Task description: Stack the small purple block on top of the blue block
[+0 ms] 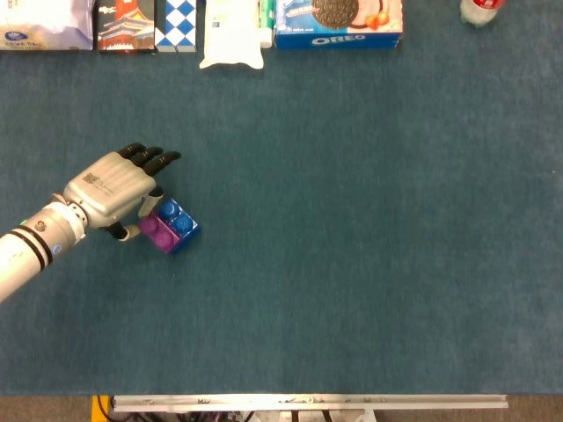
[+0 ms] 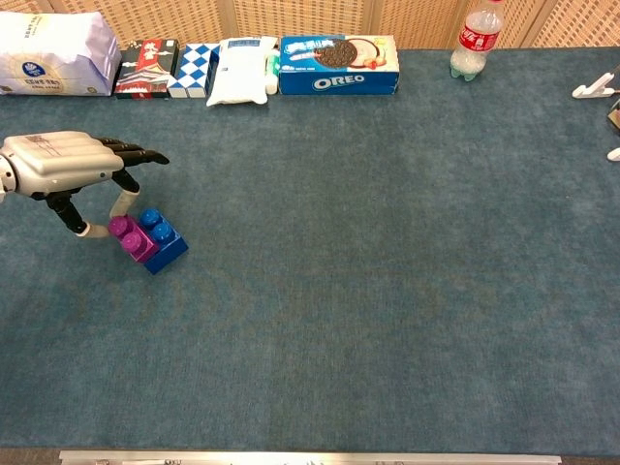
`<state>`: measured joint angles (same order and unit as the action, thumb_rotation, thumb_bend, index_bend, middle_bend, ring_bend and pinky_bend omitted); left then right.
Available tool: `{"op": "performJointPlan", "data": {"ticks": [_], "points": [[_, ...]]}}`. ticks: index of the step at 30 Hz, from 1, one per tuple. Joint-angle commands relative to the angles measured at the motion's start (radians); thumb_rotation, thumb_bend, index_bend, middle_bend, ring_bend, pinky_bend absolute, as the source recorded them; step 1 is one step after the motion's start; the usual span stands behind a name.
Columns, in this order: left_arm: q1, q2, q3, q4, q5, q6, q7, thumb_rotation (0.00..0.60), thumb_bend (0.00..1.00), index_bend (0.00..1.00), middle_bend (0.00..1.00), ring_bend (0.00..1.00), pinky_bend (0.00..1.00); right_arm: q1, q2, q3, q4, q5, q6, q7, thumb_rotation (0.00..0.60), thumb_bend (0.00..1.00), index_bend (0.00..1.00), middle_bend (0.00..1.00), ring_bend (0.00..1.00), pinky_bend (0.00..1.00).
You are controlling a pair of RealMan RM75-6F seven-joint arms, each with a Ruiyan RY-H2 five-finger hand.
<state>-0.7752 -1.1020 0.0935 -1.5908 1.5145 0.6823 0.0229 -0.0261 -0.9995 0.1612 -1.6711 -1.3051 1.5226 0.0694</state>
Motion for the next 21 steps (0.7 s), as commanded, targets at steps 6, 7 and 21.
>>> {"op": "performJointPlan", "data": {"ticks": [6,7,21], "points": [[-0.004,0.027,-0.014,-0.048,-0.063,-0.020,0.066,0.600,0.26,0.51,0.00,0.00,0.08,-0.001,0.001,0.000,-0.001,0.000,0.001,0.002,0.600,0.55,0.37,0.32,0.21,0.16],[-0.003,0.032,-0.015,-0.056,-0.070,-0.018,0.073,0.600,0.26,0.49,0.00,0.00,0.08,-0.001,0.001,0.000,-0.001,0.000,0.001,0.002,0.600,0.55,0.37,0.32,0.21,0.16],[0.020,0.087,-0.033,-0.150,-0.161,0.021,0.172,0.600,0.27,0.33,0.00,0.00,0.09,-0.003,0.001,-0.002,0.000,-0.004,0.004,0.003,0.600,0.55,0.37,0.32,0.21,0.16]]}}
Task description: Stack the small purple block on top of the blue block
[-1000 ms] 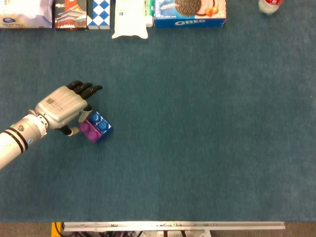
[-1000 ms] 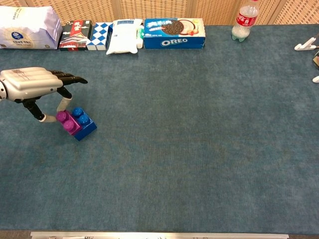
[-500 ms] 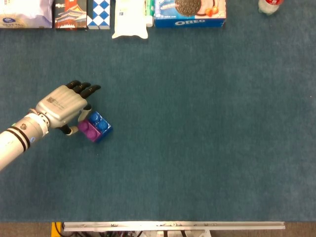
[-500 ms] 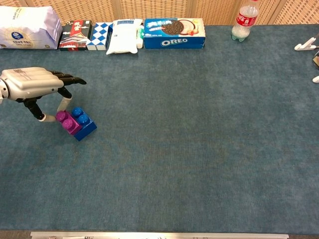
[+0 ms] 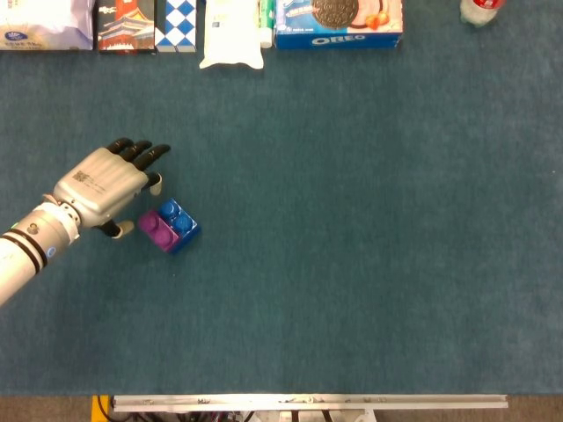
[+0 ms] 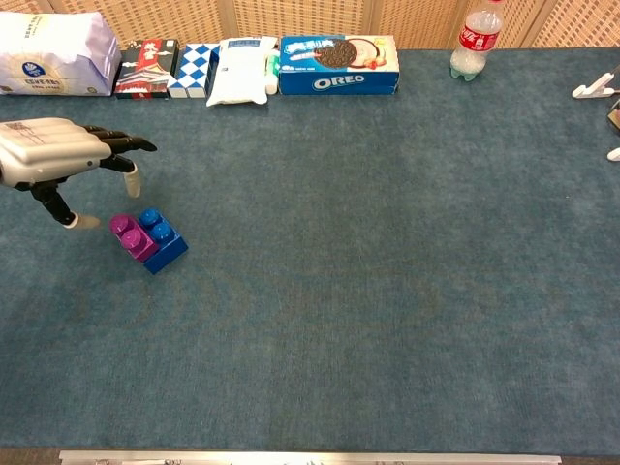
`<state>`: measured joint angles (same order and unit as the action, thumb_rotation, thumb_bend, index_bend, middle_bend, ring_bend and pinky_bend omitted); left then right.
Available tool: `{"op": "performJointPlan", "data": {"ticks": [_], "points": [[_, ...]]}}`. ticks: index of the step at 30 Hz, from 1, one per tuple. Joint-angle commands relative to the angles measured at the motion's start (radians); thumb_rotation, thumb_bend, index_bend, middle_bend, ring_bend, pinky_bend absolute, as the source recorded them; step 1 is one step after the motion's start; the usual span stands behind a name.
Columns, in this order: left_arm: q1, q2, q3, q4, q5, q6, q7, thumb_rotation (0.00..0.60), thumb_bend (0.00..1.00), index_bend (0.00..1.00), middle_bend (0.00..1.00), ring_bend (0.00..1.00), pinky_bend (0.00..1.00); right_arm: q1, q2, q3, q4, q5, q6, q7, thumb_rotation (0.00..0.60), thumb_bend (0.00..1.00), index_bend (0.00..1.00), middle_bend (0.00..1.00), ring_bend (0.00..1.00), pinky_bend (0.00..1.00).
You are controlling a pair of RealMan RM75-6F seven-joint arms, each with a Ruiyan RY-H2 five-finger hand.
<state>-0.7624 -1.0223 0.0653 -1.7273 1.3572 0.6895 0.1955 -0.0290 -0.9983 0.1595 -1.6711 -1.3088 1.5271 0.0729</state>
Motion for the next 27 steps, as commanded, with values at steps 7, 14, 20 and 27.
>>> {"op": "performJointPlan", "data": {"ticks": [7,14,20,27], "points": [[0.023,0.034,-0.007,-0.055,0.038,0.040,-0.044,0.600,0.29,0.43,0.00,0.00,0.10,0.001,0.001,0.000,-0.001,0.000,-0.002,0.000,0.600,0.55,0.37,0.32,0.21,0.16],[0.037,0.026,-0.003,-0.041,0.106,0.062,-0.124,0.600,0.29,0.46,0.00,0.00,0.10,0.001,0.001,-0.001,-0.001,0.000,-0.003,0.000,0.600,0.55,0.37,0.32,0.21,0.16],[0.043,0.030,0.006,-0.038,0.153,0.071,-0.172,0.600,0.29,0.51,0.00,0.00,0.10,0.003,0.001,0.000,-0.001,0.003,-0.006,-0.001,0.600,0.55,0.37,0.32,0.21,0.16],[0.052,0.035,0.015,-0.028,0.181,0.085,-0.166,0.600,0.29,0.47,0.00,0.00,0.10,0.002,0.002,-0.001,-0.001,0.001,-0.005,0.001,0.600,0.55,0.37,0.32,0.21,0.16]]}}
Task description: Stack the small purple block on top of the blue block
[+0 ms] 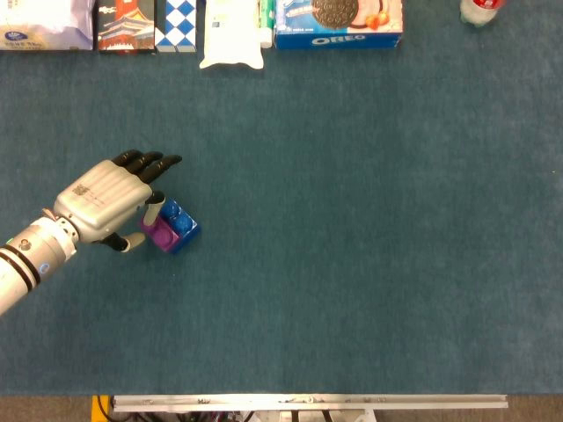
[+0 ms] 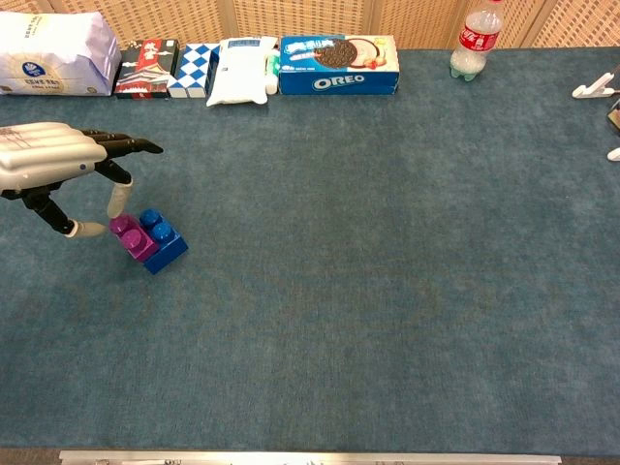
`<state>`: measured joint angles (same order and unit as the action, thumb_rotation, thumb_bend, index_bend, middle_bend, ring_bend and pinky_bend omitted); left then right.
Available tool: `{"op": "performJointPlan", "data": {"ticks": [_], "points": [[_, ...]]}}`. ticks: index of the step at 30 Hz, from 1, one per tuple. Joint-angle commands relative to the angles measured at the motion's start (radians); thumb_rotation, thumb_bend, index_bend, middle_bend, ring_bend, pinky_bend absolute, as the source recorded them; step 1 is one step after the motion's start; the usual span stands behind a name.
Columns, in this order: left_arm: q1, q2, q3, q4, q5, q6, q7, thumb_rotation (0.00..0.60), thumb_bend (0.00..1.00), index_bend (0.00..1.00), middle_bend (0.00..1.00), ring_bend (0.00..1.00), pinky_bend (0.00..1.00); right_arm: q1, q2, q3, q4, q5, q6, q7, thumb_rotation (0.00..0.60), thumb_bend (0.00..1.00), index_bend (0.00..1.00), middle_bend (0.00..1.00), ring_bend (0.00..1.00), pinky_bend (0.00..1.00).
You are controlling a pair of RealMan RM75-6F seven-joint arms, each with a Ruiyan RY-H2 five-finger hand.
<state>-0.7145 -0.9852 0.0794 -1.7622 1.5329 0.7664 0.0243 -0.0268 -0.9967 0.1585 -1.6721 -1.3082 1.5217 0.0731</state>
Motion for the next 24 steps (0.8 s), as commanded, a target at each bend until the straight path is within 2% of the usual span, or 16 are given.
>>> {"op": "performJointPlan", "data": {"ticks": [1,7,16,24], "points": [[0.007,-0.004,0.001,0.011,0.009,0.014,0.007,0.600,0.29,0.45,0.00,0.00,0.10,0.000,0.000,0.000,0.000,0.000,0.000,0.001,0.600,0.55,0.37,0.32,0.21,0.16],[0.022,-0.033,-0.003,0.060,0.046,0.061,0.009,0.600,0.28,0.39,0.00,0.00,0.10,0.002,0.000,0.000,0.000,0.003,-0.004,-0.002,0.600,0.55,0.37,0.32,0.21,0.16],[0.040,-0.062,0.013,0.100,0.098,0.105,-0.047,0.600,0.28,0.38,0.00,0.00,0.10,0.002,0.001,0.000,0.000,0.004,-0.005,-0.002,0.600,0.55,0.37,0.32,0.21,0.16],[0.094,-0.086,0.028,0.118,0.136,0.204,-0.064,0.600,0.28,0.38,0.00,0.00,0.10,-0.002,0.002,0.001,0.000,0.002,0.001,0.006,0.600,0.55,0.37,0.32,0.21,0.16]]}}
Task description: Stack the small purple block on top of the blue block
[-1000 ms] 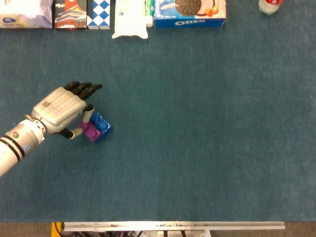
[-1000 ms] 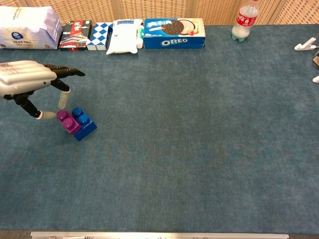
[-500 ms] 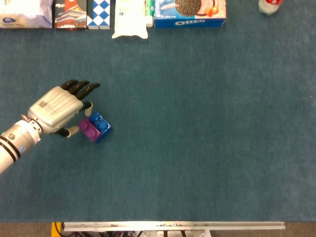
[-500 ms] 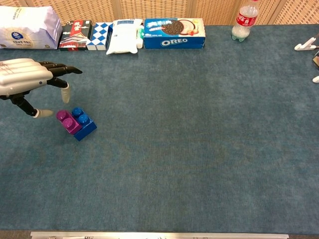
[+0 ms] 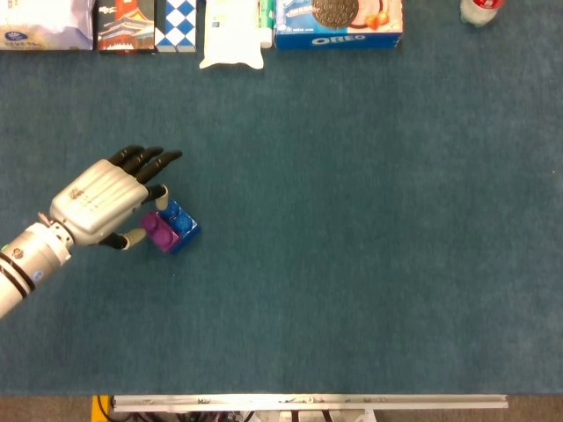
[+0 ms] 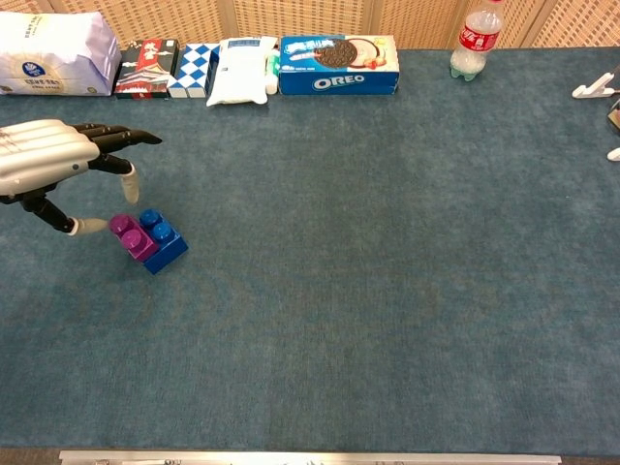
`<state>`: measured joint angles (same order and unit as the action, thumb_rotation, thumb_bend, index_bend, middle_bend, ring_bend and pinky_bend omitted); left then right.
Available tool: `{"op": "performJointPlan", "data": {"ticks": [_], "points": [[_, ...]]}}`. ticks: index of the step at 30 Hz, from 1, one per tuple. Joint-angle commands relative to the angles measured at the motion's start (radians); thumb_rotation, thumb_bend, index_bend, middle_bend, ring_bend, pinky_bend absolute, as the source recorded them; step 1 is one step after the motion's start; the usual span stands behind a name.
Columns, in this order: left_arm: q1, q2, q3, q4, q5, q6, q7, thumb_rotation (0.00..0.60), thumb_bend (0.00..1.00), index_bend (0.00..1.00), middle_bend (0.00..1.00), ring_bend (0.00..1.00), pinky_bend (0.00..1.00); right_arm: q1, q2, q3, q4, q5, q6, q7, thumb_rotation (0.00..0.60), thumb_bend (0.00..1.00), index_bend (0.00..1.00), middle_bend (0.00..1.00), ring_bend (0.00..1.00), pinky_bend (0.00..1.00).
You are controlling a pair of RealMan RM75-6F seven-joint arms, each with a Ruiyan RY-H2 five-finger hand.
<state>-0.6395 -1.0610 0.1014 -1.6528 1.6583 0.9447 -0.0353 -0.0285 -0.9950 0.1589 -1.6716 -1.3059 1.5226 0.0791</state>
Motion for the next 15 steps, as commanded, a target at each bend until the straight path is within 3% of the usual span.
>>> {"op": "performJointPlan", "data": {"ticks": [1,15], "points": [[0.025,-0.013,0.008,0.011,0.012,0.033,-0.003,0.600,0.28,0.38,0.00,0.00,0.10,0.000,0.000,0.000,0.000,0.000,0.000,0.000,0.600,0.55,0.37,0.32,0.21,0.16],[0.100,-0.077,0.018,0.077,0.024,0.139,-0.047,0.600,0.28,0.40,0.00,0.00,0.10,0.004,-0.001,-0.002,-0.002,-0.002,-0.005,-0.009,0.600,0.55,0.37,0.32,0.21,0.16]]}}
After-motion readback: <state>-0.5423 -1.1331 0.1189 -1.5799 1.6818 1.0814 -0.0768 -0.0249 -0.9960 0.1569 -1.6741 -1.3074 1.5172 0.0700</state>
